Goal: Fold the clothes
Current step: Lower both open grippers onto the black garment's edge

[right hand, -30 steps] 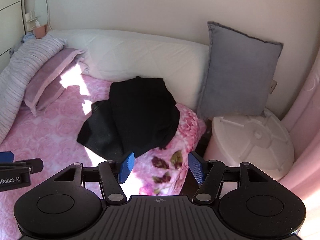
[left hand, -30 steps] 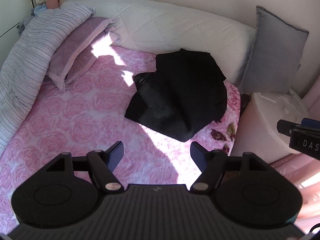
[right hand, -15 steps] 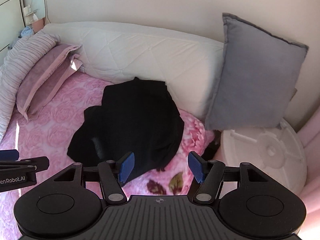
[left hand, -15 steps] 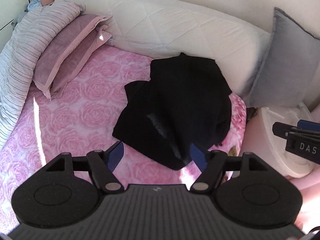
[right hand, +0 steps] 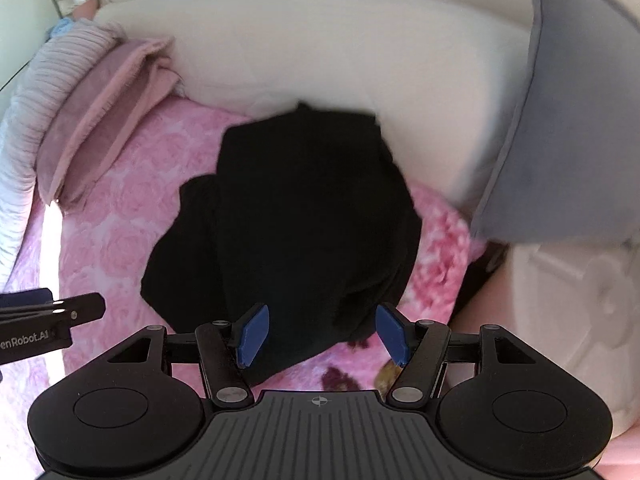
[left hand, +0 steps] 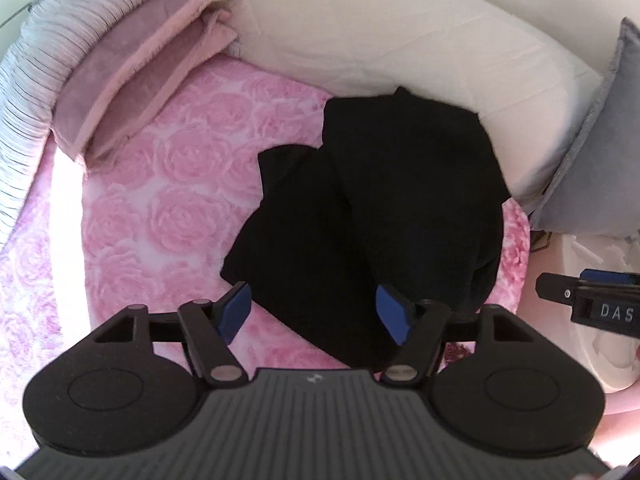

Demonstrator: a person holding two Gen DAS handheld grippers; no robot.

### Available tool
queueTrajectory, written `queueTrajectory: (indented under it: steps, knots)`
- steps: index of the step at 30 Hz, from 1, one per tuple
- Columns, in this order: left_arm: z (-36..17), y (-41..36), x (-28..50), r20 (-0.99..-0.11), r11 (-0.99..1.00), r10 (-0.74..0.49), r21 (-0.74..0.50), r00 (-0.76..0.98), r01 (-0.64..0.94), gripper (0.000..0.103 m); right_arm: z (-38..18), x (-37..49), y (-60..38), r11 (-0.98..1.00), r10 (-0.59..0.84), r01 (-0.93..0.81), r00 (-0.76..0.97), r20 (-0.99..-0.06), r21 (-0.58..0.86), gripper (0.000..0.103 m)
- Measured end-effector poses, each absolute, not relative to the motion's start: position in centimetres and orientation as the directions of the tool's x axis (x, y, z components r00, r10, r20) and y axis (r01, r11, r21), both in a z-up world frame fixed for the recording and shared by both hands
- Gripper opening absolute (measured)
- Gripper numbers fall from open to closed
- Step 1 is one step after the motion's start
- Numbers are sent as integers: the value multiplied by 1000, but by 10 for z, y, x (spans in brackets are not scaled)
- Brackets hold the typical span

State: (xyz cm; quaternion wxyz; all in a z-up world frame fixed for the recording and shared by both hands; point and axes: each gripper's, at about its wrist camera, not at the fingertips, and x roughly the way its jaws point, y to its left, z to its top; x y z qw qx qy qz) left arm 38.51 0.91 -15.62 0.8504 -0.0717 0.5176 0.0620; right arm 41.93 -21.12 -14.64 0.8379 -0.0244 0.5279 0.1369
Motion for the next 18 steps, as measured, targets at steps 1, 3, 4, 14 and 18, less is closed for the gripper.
queueTrajectory:
  steps: [1,3,4,14,18]
  knots:
    - [-164,11,388,-892,982,28,-59,451,-179,63,-154,424,-213,962,204,-251,394,-896,109,63]
    - [-179,13,395,-899,983,25,-58,437,-174,63,-169,434,-215,962,198,-254,382,-903,103,63]
    - [-186,14,398,-904,984,24,-56,428,-172,63,-176,438,-216,962,195,-254,376,-906,102,63]
    - [-261,25,445,-948,986,15,-39,317,-163,63,-241,495,-218,967,196,-217,304,-932,133,63]
    - [-286,30,466,-959,983,15,-37,283,-178,63,-262,514,-214,967,198,-213,294,-935,138,63]
